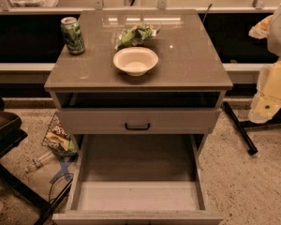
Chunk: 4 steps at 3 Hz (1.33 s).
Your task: Place green jalapeno chip bag into middle drawer
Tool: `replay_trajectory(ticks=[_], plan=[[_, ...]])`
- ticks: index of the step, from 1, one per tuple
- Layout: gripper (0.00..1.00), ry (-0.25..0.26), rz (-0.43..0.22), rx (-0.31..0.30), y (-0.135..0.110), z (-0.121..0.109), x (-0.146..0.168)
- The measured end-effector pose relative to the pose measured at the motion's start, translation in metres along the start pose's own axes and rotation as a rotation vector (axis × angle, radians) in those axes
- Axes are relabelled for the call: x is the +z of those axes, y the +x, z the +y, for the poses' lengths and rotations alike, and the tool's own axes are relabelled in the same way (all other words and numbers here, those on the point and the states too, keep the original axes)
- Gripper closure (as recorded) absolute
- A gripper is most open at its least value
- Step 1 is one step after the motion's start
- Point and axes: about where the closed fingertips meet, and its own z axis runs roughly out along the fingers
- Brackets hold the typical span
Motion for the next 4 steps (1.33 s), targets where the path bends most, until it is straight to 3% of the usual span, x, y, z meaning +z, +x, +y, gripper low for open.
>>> replay_trajectory(ticks=[1, 2, 3, 4], plan=[[0.00, 0.000, 0.000, 0.000, 0.000, 0.000, 0.000], [0.00, 0.082, -0.037, -0.043, -0.025, -0.024, -0.005], [0.00, 0.211, -0.109, -0.095, -0.081, -0.077, -0.007], [0.00, 0.336, -0.201, -0.133, -0.155, -0.132, -0.009]])
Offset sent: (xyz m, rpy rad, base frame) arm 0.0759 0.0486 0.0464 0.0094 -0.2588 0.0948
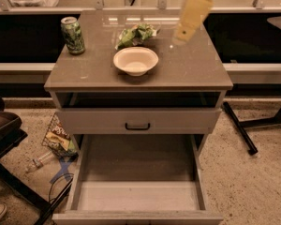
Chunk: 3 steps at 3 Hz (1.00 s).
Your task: Place green jalapeno chip bag into middle drawer
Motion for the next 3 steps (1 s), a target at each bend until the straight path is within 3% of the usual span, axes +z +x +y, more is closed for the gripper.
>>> replay_trajectory(ticks=[1, 2, 3], plan=[[0.00, 0.070, -0.032, -0.055, -0.046, -0.028, 0.035], [0.00, 0.078, -0.042, -0.042, -0.045, -0.030, 0.039], [0.00, 0.094, -0.110, -0.009, -0.042, -0.048, 0.084]])
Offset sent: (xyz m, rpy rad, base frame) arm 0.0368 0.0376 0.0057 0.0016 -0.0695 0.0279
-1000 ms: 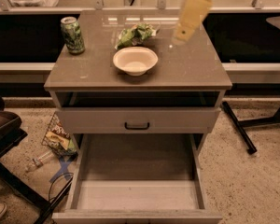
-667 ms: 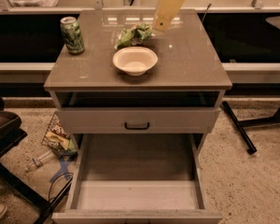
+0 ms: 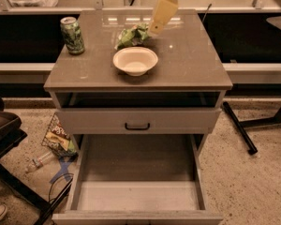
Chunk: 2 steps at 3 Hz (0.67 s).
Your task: Place green jalapeno chip bag into middle drawer
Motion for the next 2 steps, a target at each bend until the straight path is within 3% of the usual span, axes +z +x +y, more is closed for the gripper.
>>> replay_trajectory(ticks=[1, 2], plan=[[0.00, -0.001, -0.060, 0.032, 0.012, -0.021, 0.086], [0.00, -0.013, -0.082, 0.057, 0.021, -0.036, 0.152]])
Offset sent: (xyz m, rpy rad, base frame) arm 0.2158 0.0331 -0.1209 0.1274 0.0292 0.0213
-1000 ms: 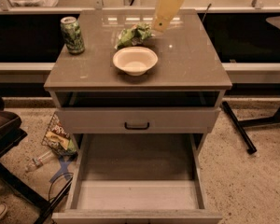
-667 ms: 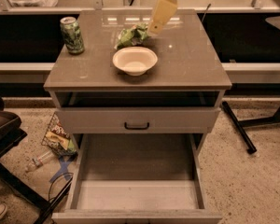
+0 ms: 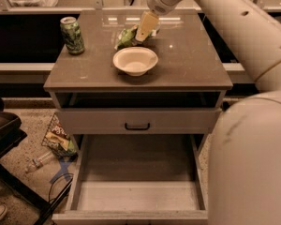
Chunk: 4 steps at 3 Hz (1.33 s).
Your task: Place green jalapeno chip bag into middle drawer
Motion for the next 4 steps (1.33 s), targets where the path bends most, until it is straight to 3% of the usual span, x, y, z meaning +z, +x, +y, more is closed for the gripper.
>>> replay_trajectory(ticks=[2, 3, 4], plan=[[0.03, -0.034, -0.019, 0.053, 0.020, -0.005, 0.097], [0.25, -0.050, -0.022, 0.079, 0.027, -0.001, 0.120], [0.49, -0.053, -0.022, 0.079, 0.027, 0.000, 0.123]])
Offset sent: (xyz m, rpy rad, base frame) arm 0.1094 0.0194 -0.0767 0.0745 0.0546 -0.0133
